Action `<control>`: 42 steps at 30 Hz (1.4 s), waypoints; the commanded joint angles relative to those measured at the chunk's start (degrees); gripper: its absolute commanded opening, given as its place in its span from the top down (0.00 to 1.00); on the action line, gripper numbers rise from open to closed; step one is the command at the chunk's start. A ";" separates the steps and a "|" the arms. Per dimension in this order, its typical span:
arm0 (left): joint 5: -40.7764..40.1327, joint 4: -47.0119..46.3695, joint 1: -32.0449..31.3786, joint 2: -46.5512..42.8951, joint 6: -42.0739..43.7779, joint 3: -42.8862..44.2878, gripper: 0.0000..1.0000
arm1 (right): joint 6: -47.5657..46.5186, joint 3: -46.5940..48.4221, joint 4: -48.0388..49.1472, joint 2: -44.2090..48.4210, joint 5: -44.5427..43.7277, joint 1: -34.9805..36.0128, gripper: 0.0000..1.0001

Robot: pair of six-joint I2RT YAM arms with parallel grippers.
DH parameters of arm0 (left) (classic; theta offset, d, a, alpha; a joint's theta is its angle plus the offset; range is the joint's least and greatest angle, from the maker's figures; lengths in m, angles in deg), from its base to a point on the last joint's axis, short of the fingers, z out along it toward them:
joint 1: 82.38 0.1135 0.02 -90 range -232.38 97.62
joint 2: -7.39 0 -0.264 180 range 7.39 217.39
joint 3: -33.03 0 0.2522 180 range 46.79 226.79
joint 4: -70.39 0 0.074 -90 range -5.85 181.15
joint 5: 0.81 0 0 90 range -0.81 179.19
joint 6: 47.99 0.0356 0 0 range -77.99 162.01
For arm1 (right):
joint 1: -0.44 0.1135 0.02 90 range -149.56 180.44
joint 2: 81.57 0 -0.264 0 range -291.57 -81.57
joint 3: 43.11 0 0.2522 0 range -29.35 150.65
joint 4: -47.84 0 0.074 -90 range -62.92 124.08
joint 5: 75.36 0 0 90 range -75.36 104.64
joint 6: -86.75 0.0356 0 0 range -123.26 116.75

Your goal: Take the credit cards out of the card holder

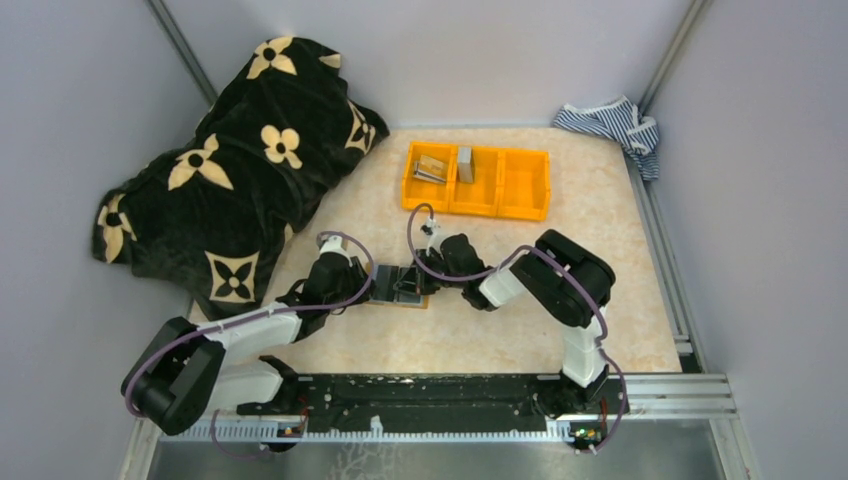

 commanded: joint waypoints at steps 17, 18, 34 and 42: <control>2.25 4.28 -0.02 0.74 2.03 0.25 0.46 | -5.40 -7.34 -4.71 13.22 0.00 -5.33 1.00; 2.98 3.77 -0.02 0.29 2.54 0.40 0.42 | -5.39 -7.60 -5.29 14.36 -0.07 -5.53 1.00; 15.01 -12.56 -0.08 -3.45 8.22 9.85 0.20 | -13.55 2.55 -33.64 39.76 2.80 -18.77 1.00; 19.84 -21.86 0.05 5.22 6.79 16.53 0.20 | -13.91 7.56 -35.82 40.03 7.24 -23.32 1.00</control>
